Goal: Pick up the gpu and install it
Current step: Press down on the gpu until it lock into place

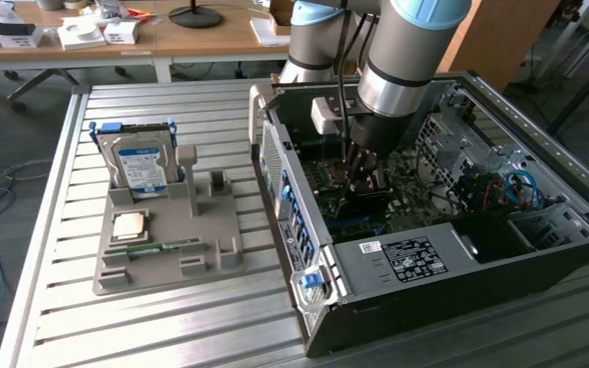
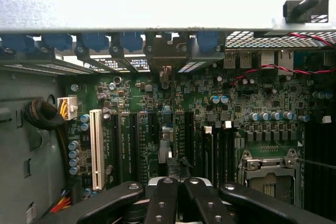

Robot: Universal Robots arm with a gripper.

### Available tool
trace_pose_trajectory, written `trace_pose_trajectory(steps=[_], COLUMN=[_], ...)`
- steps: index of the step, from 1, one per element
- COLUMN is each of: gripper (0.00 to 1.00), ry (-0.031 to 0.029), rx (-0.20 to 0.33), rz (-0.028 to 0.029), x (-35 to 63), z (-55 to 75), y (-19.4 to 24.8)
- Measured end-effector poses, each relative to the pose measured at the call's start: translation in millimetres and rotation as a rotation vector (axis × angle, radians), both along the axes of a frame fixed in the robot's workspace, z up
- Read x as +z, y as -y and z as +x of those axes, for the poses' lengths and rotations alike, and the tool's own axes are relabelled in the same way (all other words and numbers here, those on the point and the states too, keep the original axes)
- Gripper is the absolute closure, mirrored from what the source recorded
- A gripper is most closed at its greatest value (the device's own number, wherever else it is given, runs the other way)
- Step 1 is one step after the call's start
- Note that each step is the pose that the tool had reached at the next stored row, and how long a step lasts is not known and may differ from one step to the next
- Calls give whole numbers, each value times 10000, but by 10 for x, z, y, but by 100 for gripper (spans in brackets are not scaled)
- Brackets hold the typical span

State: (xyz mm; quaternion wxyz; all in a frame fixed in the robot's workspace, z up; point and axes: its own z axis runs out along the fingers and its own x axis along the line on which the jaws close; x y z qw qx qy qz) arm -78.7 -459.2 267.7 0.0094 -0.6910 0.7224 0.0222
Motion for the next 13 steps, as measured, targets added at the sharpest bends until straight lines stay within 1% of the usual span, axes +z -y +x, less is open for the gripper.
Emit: trace_pose_trajectory(steps=[13], gripper=[89], ry=[0], rx=[0], rz=[0], x=[-5], z=[-2], y=[-7])
